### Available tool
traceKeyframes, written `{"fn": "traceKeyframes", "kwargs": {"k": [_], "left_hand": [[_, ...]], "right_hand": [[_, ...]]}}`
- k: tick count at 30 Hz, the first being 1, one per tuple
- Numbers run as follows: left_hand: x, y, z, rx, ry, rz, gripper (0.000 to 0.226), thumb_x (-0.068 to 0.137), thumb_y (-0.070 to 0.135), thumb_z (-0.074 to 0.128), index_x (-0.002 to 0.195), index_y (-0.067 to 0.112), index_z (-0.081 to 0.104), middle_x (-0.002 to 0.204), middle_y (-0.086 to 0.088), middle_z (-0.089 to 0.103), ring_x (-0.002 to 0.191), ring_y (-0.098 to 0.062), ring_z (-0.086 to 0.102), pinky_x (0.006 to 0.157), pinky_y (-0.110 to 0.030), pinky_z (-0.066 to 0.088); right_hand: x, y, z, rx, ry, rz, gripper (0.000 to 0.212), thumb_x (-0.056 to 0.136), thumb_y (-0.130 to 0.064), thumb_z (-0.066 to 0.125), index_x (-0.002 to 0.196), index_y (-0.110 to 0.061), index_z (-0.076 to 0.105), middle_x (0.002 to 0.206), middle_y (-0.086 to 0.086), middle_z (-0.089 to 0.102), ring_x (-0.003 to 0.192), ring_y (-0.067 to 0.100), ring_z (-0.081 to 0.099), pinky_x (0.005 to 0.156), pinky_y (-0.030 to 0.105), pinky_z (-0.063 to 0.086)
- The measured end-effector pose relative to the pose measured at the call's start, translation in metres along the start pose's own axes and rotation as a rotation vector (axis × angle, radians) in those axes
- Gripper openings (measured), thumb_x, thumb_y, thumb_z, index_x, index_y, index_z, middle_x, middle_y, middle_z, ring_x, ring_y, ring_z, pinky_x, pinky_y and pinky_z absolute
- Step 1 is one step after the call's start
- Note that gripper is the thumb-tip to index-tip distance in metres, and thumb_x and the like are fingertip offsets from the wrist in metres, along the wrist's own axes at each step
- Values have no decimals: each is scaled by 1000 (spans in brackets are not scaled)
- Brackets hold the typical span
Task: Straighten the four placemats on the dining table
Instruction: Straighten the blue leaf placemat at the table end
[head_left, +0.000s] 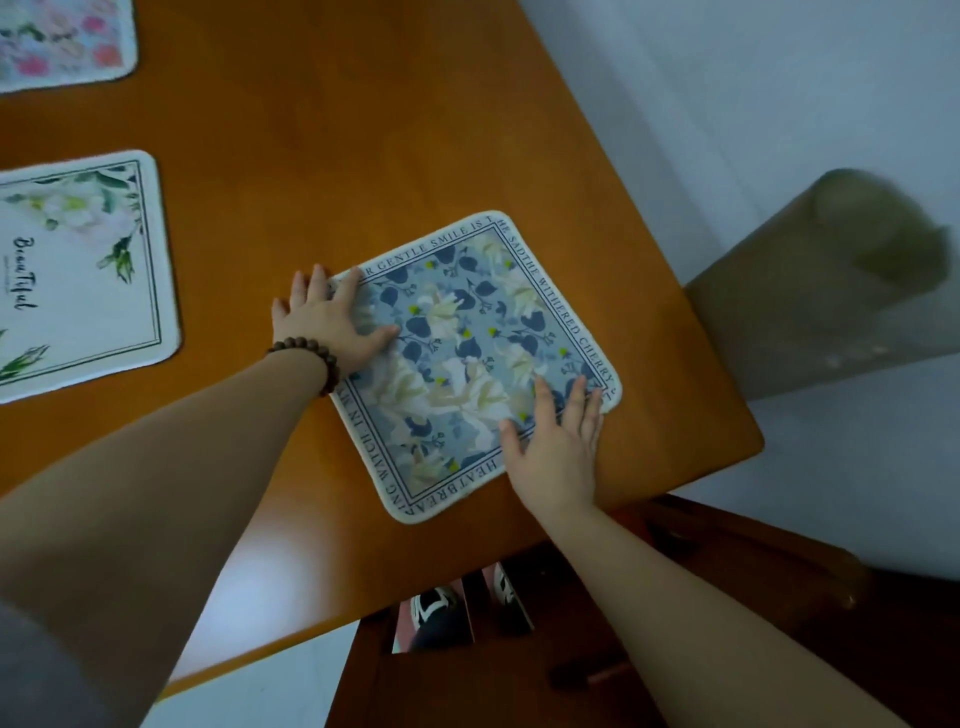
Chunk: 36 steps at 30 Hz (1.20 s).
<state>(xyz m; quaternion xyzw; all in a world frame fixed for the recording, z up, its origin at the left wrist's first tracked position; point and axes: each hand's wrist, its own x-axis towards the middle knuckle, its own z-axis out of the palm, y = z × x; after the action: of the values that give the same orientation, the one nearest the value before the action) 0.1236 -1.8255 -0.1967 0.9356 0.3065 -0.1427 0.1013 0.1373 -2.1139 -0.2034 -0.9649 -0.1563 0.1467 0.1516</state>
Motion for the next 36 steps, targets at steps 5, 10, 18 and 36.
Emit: {"fn": "traceKeyframes", "kwargs": {"k": [5,10,18,36], "left_hand": [[-26,2,5,0,24,-15,96,75,83,33,152,32,4,160,-6,3,145,-29,2,115,-51,14],[-74,7,19,-51,3,-103,97,75,83,35,152,33,3,160,-7,0,145,-27,0,116,-48,12],[-156,34,54,-156,37,-288,97,74,79,43,151,33,6,160,-7,3,145,-26,3,115,-49,12],[-208,96,60,-201,-88,-396,102,69,86,40,150,35,3,159,-10,2,145,-31,4,111,-55,14]], "right_hand": [[11,4,-6,-4,-12,-16,65,95,-51,38,150,-22,19,158,18,-5,143,33,-15,116,48,-4],[37,25,-26,-72,-70,-126,63,93,-50,42,147,-23,24,158,18,-1,144,34,-11,116,49,-2],[88,50,-53,-170,-224,-377,58,92,-51,45,143,-29,30,157,15,5,144,35,-6,116,50,2],[14,94,-63,-28,-322,-129,78,92,-56,44,152,-24,4,157,19,-9,144,35,-11,116,45,4]]}}
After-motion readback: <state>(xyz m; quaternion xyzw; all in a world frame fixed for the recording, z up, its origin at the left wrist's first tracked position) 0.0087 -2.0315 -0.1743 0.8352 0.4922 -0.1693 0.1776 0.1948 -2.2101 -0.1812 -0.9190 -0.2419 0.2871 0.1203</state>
